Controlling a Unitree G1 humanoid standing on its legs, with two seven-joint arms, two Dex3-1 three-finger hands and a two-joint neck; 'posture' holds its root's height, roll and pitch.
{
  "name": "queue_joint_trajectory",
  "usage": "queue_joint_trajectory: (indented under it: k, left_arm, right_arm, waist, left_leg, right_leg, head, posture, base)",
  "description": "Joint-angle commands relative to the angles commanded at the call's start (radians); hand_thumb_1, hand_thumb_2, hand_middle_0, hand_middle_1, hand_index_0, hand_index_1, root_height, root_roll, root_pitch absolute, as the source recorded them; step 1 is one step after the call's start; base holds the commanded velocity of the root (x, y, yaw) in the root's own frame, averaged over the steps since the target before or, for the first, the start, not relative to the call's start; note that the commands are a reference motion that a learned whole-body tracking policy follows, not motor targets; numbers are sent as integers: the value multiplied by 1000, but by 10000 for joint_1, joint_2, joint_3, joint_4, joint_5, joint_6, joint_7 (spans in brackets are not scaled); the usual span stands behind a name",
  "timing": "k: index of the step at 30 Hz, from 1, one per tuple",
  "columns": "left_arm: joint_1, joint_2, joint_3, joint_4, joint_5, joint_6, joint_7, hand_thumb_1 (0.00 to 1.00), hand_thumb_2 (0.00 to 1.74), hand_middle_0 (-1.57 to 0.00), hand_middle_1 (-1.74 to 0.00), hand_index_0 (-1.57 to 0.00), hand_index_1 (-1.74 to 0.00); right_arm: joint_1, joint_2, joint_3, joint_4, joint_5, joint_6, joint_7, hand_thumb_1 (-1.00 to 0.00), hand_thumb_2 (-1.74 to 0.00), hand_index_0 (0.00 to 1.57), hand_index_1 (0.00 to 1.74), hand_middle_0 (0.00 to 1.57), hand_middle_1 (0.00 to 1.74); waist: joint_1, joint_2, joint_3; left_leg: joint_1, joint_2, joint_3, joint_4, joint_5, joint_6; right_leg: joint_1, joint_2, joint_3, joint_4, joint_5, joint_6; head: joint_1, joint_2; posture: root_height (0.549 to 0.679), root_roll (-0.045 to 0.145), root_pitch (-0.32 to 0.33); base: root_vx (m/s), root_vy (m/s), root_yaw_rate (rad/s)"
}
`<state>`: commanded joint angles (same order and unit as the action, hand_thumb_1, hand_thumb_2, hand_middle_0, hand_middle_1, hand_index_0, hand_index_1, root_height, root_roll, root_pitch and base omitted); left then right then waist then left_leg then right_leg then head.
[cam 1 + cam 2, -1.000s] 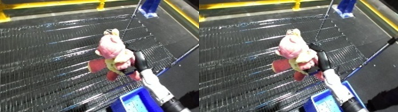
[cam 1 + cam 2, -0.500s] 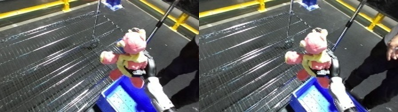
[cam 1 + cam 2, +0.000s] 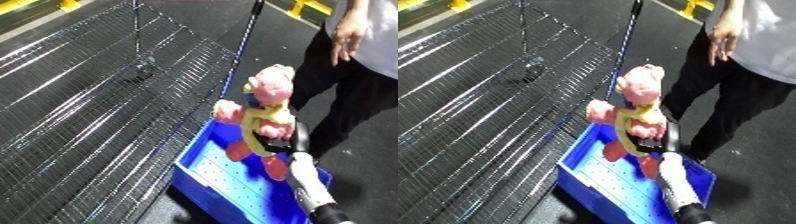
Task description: Pick up the object and place it into the box
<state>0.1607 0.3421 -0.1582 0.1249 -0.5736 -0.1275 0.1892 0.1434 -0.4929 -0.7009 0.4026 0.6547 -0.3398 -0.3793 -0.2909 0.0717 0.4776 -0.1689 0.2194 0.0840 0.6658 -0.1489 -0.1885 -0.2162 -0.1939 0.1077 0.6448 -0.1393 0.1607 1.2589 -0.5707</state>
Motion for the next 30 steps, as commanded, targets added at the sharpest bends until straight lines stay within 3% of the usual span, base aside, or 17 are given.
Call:
queue_joint_trajectory:
  k: [11, 23, 30]
  left_arm:
    - [-41, 130, 36, 67, 160, -106, -25, 1000, 1740, -1570, -1740, -1570, -1740]
    - [124, 99, 162, 19, 257, -165, 34, 1000, 1740, -1570, -1740, -1570, -1740]
    - [185, 12, 241, -37, 269, -136, 53, 1000, 1740, -1570, -1740, -1570, -1740]
  right_arm:
    - [74, 58, -131, 765, -109, 36, -128, 0, 0, 0, 0, 0, 0]
    - [40, 26, -91, 824, -443, 156, -407, 0, 0, 0, 0, 0, 0]
    - [31, 240, 335, 5, -673, 190, -193, 0, 0, 0, 0, 0, 0]
  waist:
    - [-27, 38, -81]
    - [175, 43, -123]
    - [291, 18, -89]
  left_leg:
    - [138, -34, 101, -275, 25, -29]
    - [247, -51, 118, -586, 104, -58]
    - [247, -67, 100, -653, 157, -61]
  right_leg:
    - [56, -7, -33, -175, -132, 13]
    - [143, 27, -130, -331, -224, 34]
    - [148, 28, -147, -331, -263, 37]
  head:
    - [-244, 52]
    - [-664, 104]
    - [-1637, -79]
  posture:
    - [642, 85, -246]
    - [645, 82, -231]
    - [645, 80, -229]
  base:
    - [3, 9, -4]
    - [8, 1, 13]
    - [0, 2, 20]
